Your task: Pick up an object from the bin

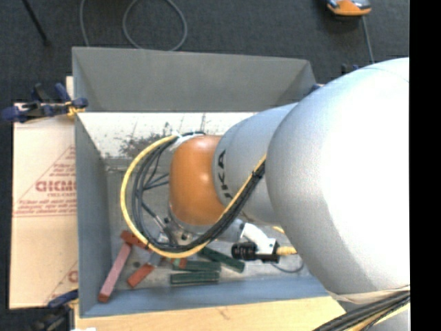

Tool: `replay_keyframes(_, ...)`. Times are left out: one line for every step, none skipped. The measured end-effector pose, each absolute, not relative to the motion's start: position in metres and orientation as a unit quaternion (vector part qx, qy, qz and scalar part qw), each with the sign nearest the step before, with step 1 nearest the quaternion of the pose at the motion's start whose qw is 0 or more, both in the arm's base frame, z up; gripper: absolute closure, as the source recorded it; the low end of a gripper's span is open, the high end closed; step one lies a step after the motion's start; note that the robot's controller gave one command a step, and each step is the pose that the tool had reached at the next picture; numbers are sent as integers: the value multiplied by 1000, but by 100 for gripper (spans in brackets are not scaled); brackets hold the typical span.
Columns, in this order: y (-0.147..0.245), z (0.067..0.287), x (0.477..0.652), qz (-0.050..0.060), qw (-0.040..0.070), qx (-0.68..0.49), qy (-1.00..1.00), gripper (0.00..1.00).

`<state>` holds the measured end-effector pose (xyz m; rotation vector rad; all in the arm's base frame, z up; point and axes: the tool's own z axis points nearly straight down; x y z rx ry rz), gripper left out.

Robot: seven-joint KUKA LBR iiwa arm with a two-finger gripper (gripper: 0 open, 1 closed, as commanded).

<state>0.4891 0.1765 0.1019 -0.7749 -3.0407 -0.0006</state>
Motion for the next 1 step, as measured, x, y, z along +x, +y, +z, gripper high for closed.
replay_keyframes(140, 230, 531, -2, -5, -242, -970, 100)
